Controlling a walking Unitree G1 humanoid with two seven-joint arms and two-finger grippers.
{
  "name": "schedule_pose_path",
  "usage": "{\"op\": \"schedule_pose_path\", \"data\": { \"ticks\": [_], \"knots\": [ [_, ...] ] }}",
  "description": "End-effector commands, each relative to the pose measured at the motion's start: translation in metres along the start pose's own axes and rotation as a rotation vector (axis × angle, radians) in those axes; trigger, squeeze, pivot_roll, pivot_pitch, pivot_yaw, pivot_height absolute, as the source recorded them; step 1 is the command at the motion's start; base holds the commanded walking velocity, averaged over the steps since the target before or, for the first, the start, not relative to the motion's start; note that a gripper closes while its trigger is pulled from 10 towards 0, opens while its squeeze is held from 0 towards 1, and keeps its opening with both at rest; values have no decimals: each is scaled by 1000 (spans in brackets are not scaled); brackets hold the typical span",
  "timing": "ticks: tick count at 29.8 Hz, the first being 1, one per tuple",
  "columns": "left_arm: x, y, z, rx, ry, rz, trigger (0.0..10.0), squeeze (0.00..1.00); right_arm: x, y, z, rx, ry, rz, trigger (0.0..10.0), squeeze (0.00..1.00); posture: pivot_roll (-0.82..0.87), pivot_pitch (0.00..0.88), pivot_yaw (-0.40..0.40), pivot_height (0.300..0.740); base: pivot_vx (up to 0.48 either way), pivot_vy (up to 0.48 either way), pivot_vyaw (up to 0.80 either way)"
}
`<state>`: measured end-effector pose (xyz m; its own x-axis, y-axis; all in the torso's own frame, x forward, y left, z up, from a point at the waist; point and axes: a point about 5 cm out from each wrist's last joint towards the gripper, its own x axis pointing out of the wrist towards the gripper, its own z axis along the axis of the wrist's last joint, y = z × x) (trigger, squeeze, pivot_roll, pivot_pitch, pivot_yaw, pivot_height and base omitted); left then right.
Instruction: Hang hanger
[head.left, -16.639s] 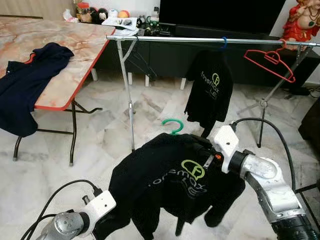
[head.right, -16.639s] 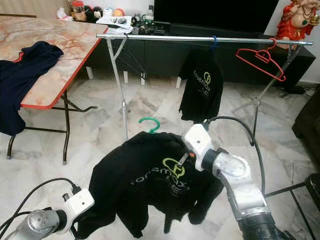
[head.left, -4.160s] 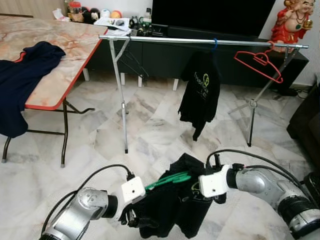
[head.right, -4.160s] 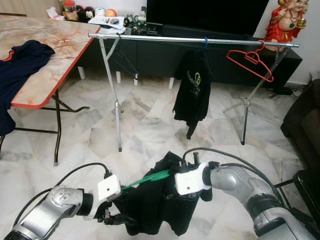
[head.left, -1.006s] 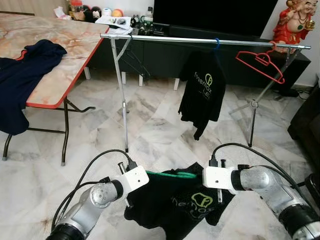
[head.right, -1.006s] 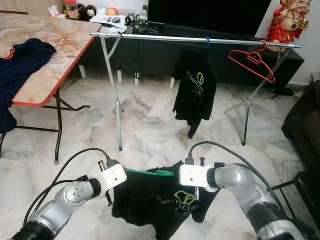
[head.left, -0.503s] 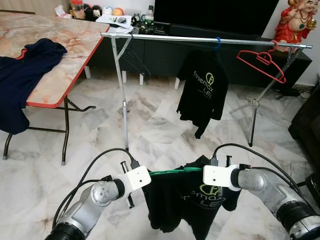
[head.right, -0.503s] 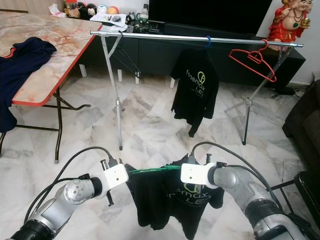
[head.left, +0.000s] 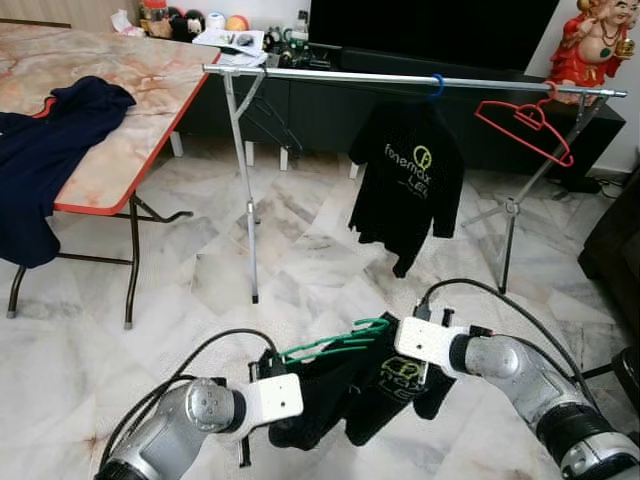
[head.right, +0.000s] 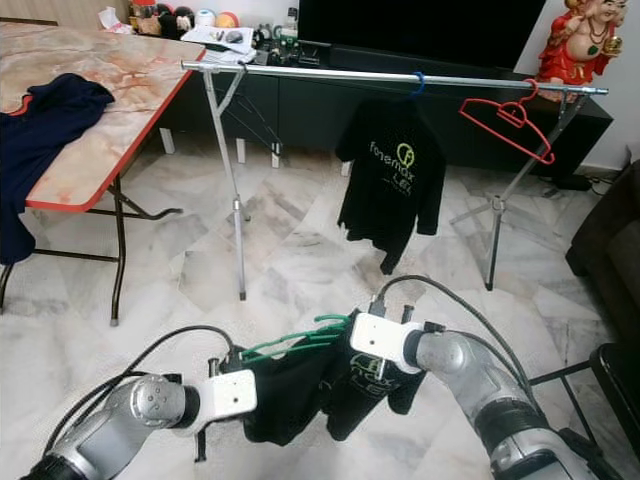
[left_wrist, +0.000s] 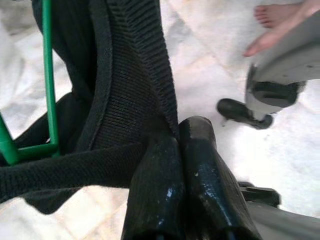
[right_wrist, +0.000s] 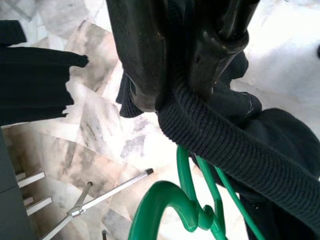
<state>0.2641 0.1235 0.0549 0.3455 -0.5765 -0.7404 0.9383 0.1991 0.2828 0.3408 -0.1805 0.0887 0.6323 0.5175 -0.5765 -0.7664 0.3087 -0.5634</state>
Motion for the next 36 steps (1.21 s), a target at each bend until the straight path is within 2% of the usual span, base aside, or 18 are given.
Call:
{"op": "schedule_pose_path", "data": {
  "ticks": [1, 3, 5, 8, 9, 10, 11, 12, 16, 17, 22, 27, 29, 33, 35, 36],
  "knots": [
    [-1, -25, -38, -109, 145, -115, 0, 0, -24, -35, -12, 116, 12, -181, 10000, 0, 36, 109, -120, 740, 0, 0, 0],
    [0, -15, -33, -110, 112, -31, 0, 0, -23, -30, -14, 75, 33, -150, 10000, 0, 35, 109, -121, 740, 0, 0, 0],
    [0, -10, -30, -101, 98, 6, 0, 0, -22, -26, -16, 39, 53, -128, 10000, 0, 35, 109, -122, 740, 0, 0, 0],
    [0, -2, -29, -74, 110, 77, 0, 0, -21, -20, -20, -9, 84, -99, 10000, 0, 36, 110, -122, 740, 0, 0, 0],
    [0, 2, -30, -71, 125, 112, 745, 0, -20, -18, -21, -35, 99, -94, 10000, 0, 36, 110, -122, 740, 0, 0, 0],
    [0, 4, -31, -78, 130, 125, 8588, 0, -20, -17, -21, -43, 102, -94, 10000, 0, 35, 110, -122, 740, 0, 0, 0],
    [-1, 5, -31, -84, 133, 132, 8588, 0, -20, -17, -22, -47, 103, -94, 10000, 0, 35, 110, -122, 740, 0, 0, 0],
    [-1, 6, -31, -84, 130, 129, 10000, 0, -19, -16, -21, -31, 91, -93, 10000, 0, 35, 110, -121, 740, 0, 0, 0],
    [-2, 8, -28, -77, 102, 139, 10000, 0, -19, -16, -20, -28, 85, -95, 10000, 0, 33, 109, -121, 740, 0, 0, 0],
    [-3, 10, -27, -83, 85, 149, 10000, 1000, -19, -17, -20, -29, 86, -98, 10000, 0, 35, 109, -122, 740, 0, 0, 0],
    [-5, 13, -20, -99, 15, 159, 10000, 1000, -18, -17, -19, -42, 90, -106, 10000, 0, 36, 109, -124, 740, 0, 0, 0],
    [-8, 13, -12, -51, -13, 143, 10000, 1000, -16, -14, -20, -52, 102, -110, 10000, 0, 40, 111, -123, 740, 0, 0, 0],
    [-10, 14, -8, -88, -50, 145, 10000, 1000, -15, -13, -20, -54, 100, -108, 10000, 0, 38, 111, -123, 740, 0, 0, 0],
    [-17, 36, -2, -263, -166, 313, 10000, 1000, -14, -8, -22, -98, 112, -98, 10000, 0, 36, 112, -124, 740, 0, 0, 0],
    [-19, 43, -1, -327, -198, 369, 10000, 1000, -14, -7, -23, -104, 115, -94, 10000, 0, 37, 112, -124, 740, 0, 0, 0],
    [-19, 43, -1, -327, -198, 369, 10000, 1000, -14, -7, -23, -104, 115, -94, 10000, 0, 37, 112, -124, 740, 0, 0, 0]
  ]
}}
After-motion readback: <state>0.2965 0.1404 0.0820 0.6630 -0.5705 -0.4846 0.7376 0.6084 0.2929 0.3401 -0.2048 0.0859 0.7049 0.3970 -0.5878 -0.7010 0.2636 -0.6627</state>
